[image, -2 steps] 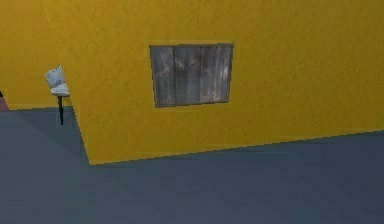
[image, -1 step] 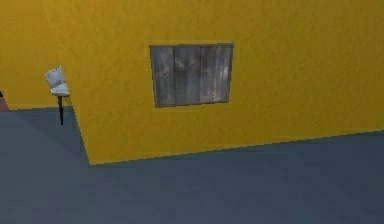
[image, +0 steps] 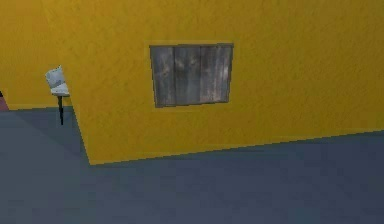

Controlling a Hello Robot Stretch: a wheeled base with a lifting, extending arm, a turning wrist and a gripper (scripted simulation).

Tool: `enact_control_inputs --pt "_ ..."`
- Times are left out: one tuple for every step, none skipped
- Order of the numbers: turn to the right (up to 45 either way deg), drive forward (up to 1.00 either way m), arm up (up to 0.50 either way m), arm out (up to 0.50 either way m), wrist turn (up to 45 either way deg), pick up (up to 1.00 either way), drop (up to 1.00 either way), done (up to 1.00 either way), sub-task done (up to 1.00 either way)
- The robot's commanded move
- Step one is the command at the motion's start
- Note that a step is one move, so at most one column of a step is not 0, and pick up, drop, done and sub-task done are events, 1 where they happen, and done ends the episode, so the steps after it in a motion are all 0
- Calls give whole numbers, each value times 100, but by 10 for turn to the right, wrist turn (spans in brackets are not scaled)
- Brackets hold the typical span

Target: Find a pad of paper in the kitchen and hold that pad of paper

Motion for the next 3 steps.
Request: enact_control_inputs --pt "0 0 0 0 120 0 0 0 0" --pt "0 0 -30 0 0 0 0 0 0" --pt "0 0 0 0 0 100 0 0 0"
